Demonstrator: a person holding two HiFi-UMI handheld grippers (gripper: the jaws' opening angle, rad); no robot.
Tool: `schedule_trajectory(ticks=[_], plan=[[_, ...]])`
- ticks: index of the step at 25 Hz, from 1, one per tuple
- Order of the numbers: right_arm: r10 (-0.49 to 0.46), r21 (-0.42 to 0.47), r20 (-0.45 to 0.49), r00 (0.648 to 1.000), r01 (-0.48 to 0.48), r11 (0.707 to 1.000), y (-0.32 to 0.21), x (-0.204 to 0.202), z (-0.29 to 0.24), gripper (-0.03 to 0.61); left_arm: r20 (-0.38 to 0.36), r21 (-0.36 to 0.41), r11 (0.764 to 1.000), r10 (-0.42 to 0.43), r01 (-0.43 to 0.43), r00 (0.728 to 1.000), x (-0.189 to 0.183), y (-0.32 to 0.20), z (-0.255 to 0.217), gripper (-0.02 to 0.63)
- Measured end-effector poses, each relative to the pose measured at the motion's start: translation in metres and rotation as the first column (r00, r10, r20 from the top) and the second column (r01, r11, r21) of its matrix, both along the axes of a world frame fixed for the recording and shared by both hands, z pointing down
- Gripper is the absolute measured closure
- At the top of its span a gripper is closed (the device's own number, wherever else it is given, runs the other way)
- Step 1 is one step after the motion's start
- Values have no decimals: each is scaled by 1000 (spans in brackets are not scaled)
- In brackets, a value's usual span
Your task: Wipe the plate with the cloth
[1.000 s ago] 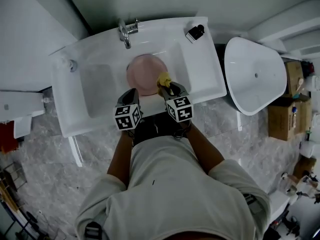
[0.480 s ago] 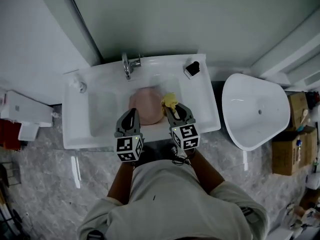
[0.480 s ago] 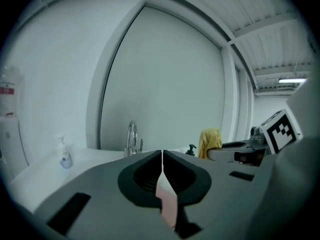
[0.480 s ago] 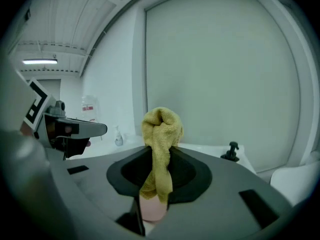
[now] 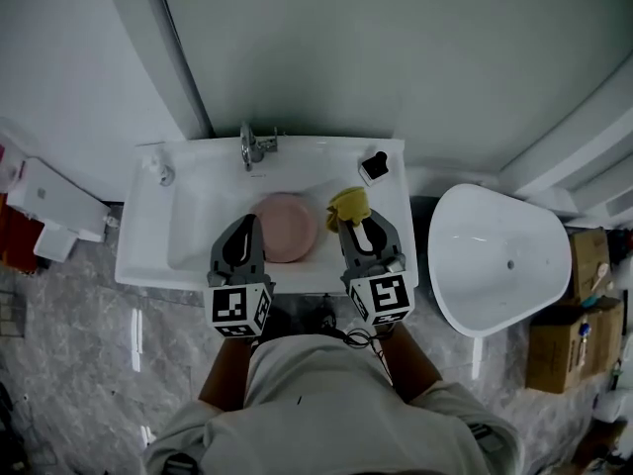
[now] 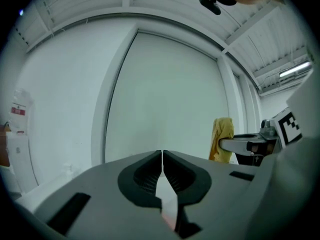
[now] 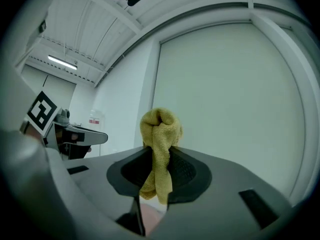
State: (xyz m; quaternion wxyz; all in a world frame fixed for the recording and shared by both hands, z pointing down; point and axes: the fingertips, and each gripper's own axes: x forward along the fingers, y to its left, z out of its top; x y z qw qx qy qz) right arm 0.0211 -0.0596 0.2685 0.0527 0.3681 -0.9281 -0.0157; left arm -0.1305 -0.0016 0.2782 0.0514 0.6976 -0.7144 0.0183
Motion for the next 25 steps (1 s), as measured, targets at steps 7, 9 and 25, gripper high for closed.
schedule_trajectory(ticks=[7,9,25], plan=[[-4,-4,6,1000,4,1000,-4,29,9,492,1,-37,999,-22,22,1000,23,4,17,588],[-5,-14,10,1000,5,1000,-6,33,12,492,9,-51,999,-19,19,1000,28,4,20,588],[27,-44,39,999,-25,999,-33,54,28,492,42,-98,995,1,3,999,43,-15,29,588]])
